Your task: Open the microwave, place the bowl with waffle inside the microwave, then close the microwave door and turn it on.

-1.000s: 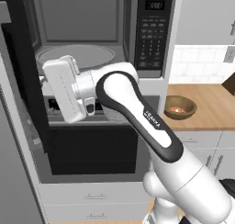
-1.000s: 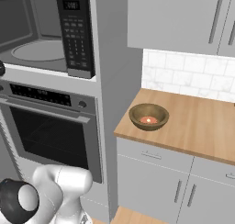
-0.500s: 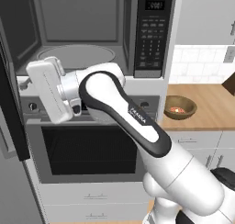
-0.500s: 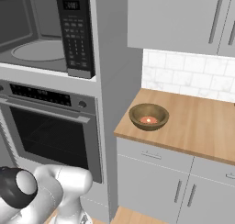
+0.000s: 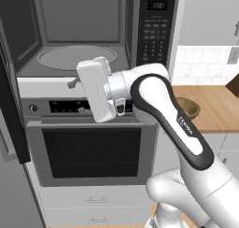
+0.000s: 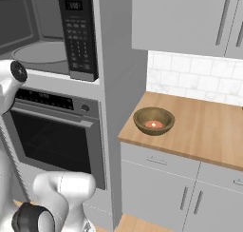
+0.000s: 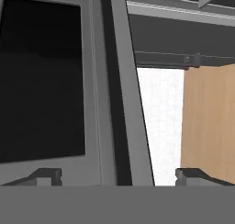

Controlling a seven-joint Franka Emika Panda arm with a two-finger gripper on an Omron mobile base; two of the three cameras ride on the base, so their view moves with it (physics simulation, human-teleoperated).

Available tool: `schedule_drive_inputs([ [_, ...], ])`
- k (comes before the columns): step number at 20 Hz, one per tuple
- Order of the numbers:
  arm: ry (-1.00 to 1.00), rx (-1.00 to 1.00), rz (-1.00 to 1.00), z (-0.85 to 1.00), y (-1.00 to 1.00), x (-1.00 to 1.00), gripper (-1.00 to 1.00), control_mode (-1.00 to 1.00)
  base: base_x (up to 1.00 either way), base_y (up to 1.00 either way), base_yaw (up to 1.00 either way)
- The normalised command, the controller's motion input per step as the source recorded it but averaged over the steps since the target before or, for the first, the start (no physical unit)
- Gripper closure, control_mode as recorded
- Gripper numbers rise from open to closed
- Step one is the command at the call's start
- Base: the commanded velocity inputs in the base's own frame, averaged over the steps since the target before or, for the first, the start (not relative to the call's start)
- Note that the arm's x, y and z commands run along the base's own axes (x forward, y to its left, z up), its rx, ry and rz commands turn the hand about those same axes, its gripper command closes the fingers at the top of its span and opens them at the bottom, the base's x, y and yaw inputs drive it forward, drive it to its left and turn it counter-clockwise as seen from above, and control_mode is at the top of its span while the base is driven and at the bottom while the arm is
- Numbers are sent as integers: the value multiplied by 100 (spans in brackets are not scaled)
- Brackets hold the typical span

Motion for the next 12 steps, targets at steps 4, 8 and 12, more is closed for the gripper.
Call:
schedule_drive_inputs([
  [4,0,-15,-20,-4,-100,-17,-100,-100,0,0,0],
  [8,0,-24,-28,-27,-100,-26,-100,-100,0,0,0],
  [12,0,-18,-37,-49,-100,-24,-100,-100,0,0,0],
])
